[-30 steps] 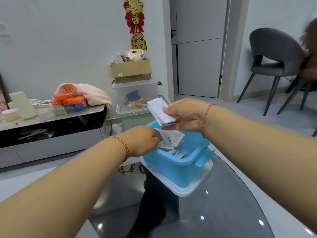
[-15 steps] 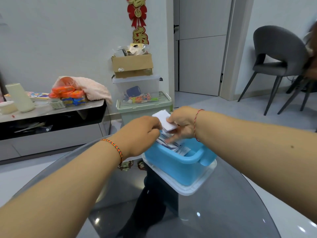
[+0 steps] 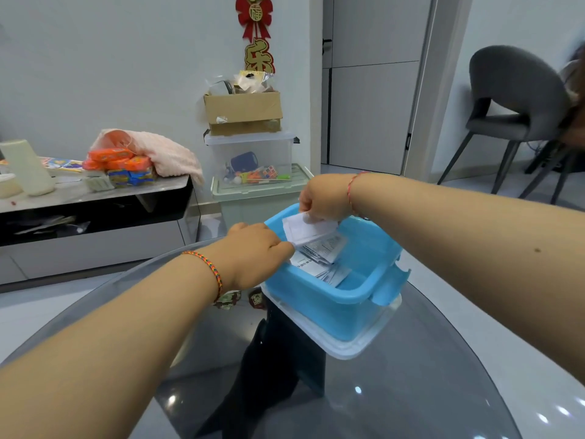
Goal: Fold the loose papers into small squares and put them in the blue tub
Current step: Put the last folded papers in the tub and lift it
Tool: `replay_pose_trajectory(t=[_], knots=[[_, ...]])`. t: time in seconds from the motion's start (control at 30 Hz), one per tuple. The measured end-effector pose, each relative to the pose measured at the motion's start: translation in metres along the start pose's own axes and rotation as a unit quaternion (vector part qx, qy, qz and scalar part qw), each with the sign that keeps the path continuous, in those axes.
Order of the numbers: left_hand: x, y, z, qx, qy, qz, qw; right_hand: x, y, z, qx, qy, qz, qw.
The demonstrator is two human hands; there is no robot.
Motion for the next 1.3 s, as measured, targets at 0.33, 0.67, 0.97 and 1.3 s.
replay_pose_trajectory(t=[0.33, 0.67, 0.97, 1.3], knots=[[0.0, -0.003, 0.006, 0.07, 0.0, 0.002, 0.998, 0.019, -0.011, -0.023, 0.099, 0.183, 0.113, 0.972], [0.004, -0.004, 0.003, 0.09, 0.044, 0.053, 0.994, 0.026, -0.027, -0.051, 0.048, 0.233, 0.178, 0.955], [0.005, -0.006, 0.001, 0.087, 0.036, 0.046, 0.995, 0.011, -0.005, -0.019, 0.067, 0.127, 0.198, 0.97], [0.013, -0.011, -0.006, 0.03, 0.011, -0.035, 0.999, 0.014, 0.015, -0.032, 0.069, 0.234, 0.195, 0.95]])
Point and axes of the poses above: each hand's wrist, its own y-axis away from the middle knuckle, its own z-axis out of the back of the hand, x = y × z, the point moved 2 cm from there along -y, towards the middle knuckle, and after that the axes turned 2 degrees about y, right-handed, at the moved point
